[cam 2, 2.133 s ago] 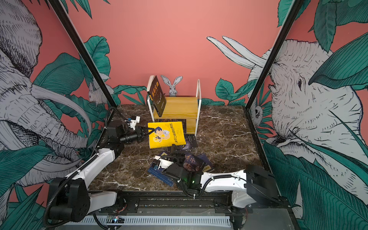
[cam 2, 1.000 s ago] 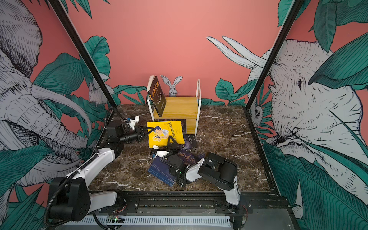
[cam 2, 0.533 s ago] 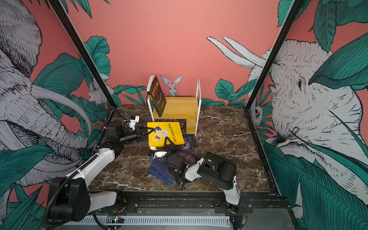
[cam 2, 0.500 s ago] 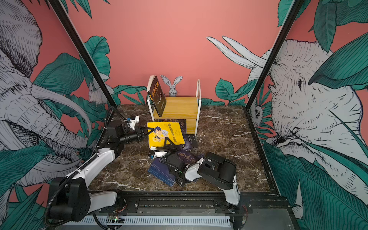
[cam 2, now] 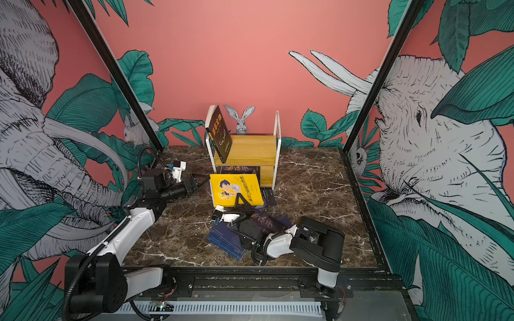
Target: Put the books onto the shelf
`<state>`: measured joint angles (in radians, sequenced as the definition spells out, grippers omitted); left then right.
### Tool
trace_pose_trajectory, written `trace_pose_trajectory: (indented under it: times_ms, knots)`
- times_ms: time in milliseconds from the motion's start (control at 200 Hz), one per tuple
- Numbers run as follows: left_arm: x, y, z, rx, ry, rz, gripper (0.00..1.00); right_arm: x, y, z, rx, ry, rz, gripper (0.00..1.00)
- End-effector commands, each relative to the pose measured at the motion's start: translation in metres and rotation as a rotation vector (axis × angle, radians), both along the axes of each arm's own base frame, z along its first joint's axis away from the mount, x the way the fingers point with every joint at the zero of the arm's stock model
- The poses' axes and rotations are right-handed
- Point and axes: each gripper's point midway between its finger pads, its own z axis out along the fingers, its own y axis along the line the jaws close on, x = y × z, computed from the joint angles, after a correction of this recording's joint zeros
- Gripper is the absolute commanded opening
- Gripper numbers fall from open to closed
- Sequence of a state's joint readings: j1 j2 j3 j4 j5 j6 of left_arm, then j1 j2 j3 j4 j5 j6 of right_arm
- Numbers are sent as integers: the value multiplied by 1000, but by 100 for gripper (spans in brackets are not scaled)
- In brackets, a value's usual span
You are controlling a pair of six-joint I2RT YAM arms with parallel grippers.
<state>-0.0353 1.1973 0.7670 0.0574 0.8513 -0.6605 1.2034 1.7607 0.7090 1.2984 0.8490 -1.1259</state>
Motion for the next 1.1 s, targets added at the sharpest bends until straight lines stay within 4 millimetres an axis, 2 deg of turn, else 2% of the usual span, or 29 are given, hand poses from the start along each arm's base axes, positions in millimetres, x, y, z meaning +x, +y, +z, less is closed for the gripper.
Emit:
trace_pose_trajectory:
  times_ms: [0, 130, 135, 150, 275, 405, 525, 620, 670, 755, 955, 970, 1000, 1095]
  knots:
    - [-2, 8, 12, 99, -131, -18, 99, -8, -25, 52, 248, -40, -43, 0]
    - [-2, 11, 8, 165, -200, -31, 99, -11, -37, 67, 348, -32, -59, 0]
    - [-2, 11, 8, 169, -204, -32, 99, -13, -42, 78, 380, -39, -62, 0]
    - [-2, 11, 8, 179, -208, -34, 99, -13, -45, 84, 403, -41, -67, 0]
    - [0, 22, 12, 312, -266, -29, 99, -19, -56, 111, 538, -19, -53, 0]
    - [4, 37, 23, 466, -314, -4, 99, -18, -51, 128, 647, 97, 38, 0]
    - [9, 53, 35, 571, -344, 34, 99, -9, -46, 156, 768, 176, 92, 0]
    - [7, 54, 37, 608, -370, 13, 99, 7, -48, 180, 871, 183, 68, 0]
    - [6, 56, 36, 629, -369, 11, 99, 15, -47, 187, 901, 198, 56, 0]
    - [5, 61, 32, 666, -359, 26, 99, 28, -44, 207, 1009, 227, 100, 0]
    - [9, 77, 21, 720, -312, 105, 99, 77, -41, 216, 1234, 305, 124, 0]
    - [9, 77, 22, 715, -310, 109, 99, 80, -38, 213, 1238, 317, 132, 0]
    - [8, 75, 24, 700, -311, 114, 99, 85, -35, 225, 1266, 317, 166, 0]
    - [6, 67, 26, 652, -319, 104, 99, 103, -25, 230, 1288, 326, 192, 0]
